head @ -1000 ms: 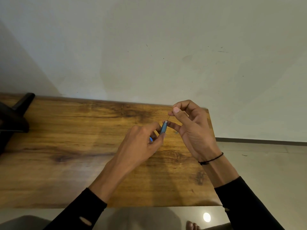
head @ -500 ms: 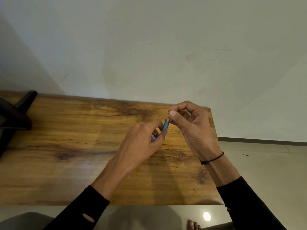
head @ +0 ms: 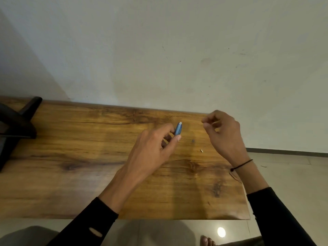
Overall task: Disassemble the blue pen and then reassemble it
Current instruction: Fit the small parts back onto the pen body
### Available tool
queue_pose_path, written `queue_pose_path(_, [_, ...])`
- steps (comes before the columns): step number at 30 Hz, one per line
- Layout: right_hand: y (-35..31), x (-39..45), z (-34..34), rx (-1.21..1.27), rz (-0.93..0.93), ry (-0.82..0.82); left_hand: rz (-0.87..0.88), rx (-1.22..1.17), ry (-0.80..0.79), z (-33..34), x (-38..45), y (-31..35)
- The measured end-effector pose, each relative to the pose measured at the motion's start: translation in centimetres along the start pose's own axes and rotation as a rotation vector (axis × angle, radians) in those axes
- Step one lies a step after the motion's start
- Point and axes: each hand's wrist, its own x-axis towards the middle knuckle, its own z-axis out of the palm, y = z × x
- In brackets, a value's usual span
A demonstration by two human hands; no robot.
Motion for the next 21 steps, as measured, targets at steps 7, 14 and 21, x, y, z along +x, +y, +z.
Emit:
queue_pose_path(7, [3.2, -1.2, 1.2, -0.613, 0.035, -0.408, 0.023, -0.011, -0.004, -0.2, 0.0, 0.4])
queue_pose_path(14, [3.1, -1.5, 2.2, -0.690, -0.099, -0.406, 0.027, 0.003, -0.003, -0.4, 0.0, 0.5])
queue_pose_path(21, [3.0, -0.9, 1.9, -0.597, -0.079, -0.406, 0.028, -0.004, -0.002, -0.4, 0.0, 0.5])
